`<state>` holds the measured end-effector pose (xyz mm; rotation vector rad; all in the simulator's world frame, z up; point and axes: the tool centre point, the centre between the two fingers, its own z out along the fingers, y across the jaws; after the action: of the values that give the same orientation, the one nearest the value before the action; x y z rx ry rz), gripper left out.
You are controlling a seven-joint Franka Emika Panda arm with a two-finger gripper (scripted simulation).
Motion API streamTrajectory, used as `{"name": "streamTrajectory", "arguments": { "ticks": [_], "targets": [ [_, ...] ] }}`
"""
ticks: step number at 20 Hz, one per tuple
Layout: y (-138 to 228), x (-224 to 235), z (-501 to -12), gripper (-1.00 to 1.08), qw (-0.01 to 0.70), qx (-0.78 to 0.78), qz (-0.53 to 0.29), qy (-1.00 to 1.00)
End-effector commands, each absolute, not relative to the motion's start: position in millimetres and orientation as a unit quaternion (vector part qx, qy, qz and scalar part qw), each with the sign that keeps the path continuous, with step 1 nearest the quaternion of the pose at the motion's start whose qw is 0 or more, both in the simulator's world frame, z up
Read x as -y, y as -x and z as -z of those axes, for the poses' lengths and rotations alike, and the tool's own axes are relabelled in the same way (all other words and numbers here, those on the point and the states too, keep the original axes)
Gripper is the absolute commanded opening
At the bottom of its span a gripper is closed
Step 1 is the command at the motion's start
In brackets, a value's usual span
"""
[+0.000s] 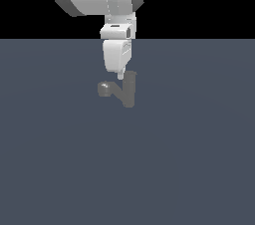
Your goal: Turn on the faucet by rotating a designated handle.
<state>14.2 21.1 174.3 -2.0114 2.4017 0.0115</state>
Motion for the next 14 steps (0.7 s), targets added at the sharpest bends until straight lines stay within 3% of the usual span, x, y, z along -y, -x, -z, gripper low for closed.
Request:
{"name": "streamTrajectory", "arguments": {
  "ticks": [1,14],
  "targets": [
    [-18.0,-3.4,-173.8,-1.0,0.004,-0.771,-0.002,0.637],
    [-34.3,59.1,-173.2,-1.0,0.001,-0.778,-0.001,0.628]
  ]
}}
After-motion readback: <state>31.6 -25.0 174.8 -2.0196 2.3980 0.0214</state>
